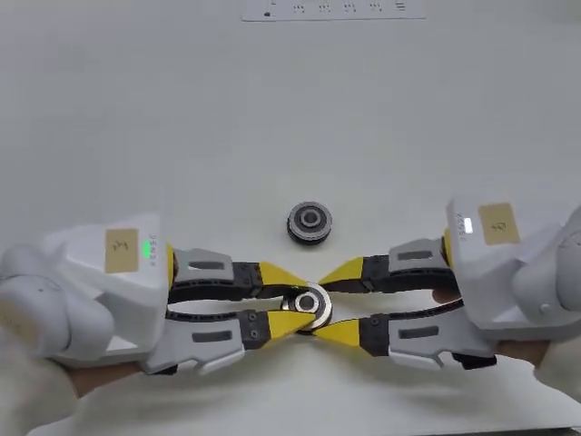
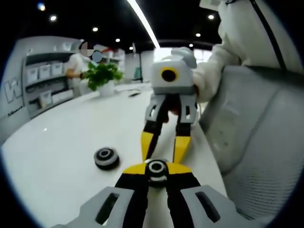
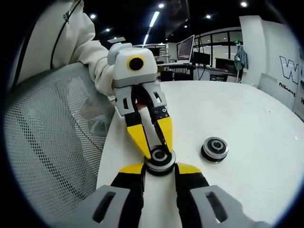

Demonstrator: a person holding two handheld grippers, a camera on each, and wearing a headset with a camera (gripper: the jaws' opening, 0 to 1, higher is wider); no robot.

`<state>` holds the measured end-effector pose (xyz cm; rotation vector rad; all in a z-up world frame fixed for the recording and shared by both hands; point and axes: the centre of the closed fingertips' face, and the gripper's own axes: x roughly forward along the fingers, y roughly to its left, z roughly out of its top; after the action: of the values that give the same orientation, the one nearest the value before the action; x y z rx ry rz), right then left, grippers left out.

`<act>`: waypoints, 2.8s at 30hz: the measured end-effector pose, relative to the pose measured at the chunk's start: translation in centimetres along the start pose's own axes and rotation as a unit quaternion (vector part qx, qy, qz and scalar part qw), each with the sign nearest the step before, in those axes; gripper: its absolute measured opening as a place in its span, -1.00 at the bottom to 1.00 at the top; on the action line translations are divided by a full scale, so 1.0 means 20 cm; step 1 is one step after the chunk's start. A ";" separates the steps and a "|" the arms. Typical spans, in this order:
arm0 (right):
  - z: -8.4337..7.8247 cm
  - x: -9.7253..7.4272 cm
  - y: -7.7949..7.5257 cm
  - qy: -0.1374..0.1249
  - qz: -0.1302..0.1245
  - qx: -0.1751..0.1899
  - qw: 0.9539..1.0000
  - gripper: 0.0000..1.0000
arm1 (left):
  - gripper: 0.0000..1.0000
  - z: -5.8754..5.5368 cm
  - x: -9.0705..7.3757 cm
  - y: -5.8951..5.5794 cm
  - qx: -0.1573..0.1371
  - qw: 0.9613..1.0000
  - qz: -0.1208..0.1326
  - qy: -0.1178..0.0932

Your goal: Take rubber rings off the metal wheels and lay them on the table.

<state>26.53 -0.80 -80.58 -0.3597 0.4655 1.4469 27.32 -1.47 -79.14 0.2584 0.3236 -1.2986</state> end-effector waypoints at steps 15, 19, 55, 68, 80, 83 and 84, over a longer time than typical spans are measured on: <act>-0.01 -0.02 -0.01 0.013 -0.004 -0.002 1.000 -0.65 | -0.72 0.00 0.00 0.00 0.003 1.000 0.001 -0.002; -0.03 -0.03 -0.02 0.020 -0.007 -0.001 1.000 -0.75 | -0.72 0.00 0.00 0.00 0.004 1.000 0.002 -0.002; -0.04 -0.01 -0.05 0.063 -0.033 0.050 0.996 -0.97 | -0.72 0.00 0.00 0.00 0.004 1.000 0.004 -0.007; -0.04 -0.02 -0.07 0.080 -0.049 0.046 0.995 -0.99 | -0.72 0.00 0.00 0.00 0.007 1.000 0.003 -0.005; -0.04 -0.04 -0.11 0.083 -0.063 0.048 0.993 -1.00 | -0.73 0.00 0.00 0.00 0.012 1.000 0.004 -0.004; -0.05 -0.04 -0.12 0.079 -0.064 0.061 0.993 -1.00 | -0.73 0.00 0.00 0.00 0.012 1.000 0.004 -0.005; -0.05 -0.04 -0.12 0.076 -0.063 0.067 0.993 -1.00 | -0.73 0.00 0.00 0.00 0.012 1.000 0.003 -0.005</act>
<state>28.72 -2.15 -81.09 -0.3878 0.6485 1.2633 27.39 -1.41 -79.06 0.2741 0.2984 -1.2973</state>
